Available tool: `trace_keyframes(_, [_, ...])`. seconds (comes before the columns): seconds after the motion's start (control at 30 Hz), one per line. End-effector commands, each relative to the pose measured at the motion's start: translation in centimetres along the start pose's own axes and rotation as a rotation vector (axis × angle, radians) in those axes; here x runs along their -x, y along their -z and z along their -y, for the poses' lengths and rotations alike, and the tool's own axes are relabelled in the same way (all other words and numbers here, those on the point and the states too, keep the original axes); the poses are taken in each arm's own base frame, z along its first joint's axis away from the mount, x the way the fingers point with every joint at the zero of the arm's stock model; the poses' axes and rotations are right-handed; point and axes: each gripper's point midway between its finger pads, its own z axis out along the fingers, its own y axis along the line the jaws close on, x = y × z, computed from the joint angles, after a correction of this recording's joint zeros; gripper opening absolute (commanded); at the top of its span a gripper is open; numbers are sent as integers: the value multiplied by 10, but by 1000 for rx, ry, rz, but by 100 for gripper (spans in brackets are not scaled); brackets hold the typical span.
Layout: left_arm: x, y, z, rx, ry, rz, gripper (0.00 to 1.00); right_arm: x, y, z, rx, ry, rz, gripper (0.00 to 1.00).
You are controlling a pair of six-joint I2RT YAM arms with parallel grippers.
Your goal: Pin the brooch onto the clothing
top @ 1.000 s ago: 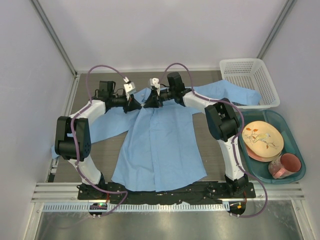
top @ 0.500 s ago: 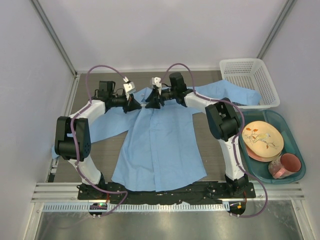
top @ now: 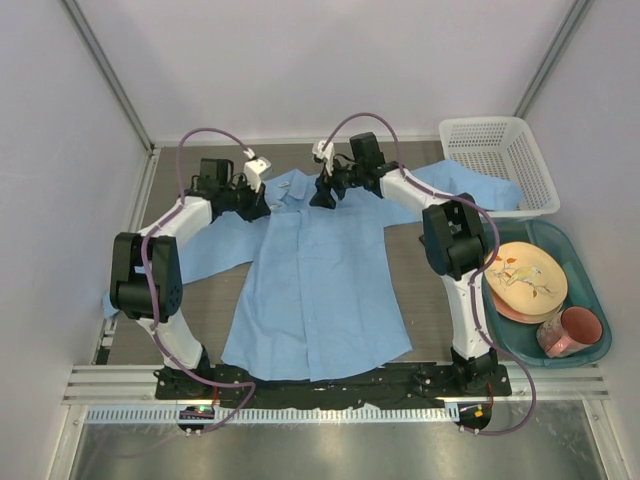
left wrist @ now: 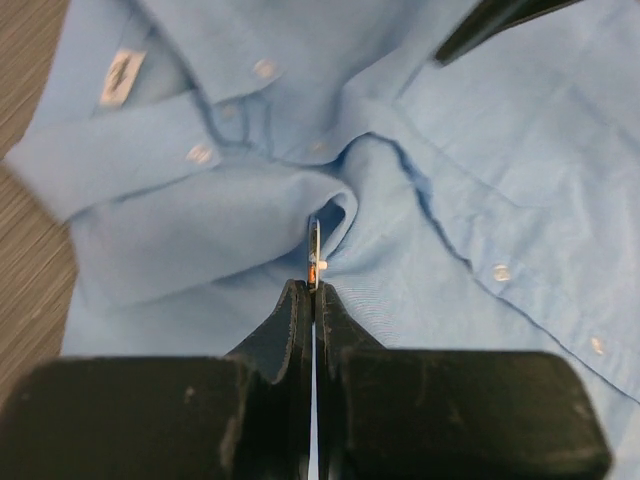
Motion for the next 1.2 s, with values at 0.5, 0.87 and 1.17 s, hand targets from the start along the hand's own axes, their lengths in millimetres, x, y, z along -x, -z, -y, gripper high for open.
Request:
trace_keyframes(0.5, [11,-14,-8,391,16,-256,29,-58,48,42,-253,-219,-390,66])
trace_keyframes(0.87, [-19,27,-52,384,438,-205,33,-57,42,63,-311,-258,-371,55])
trace_keyframes(1.17, [-36,-13,-75,389,648,-218,3,-86,36,66,-357,-311,-437,33])
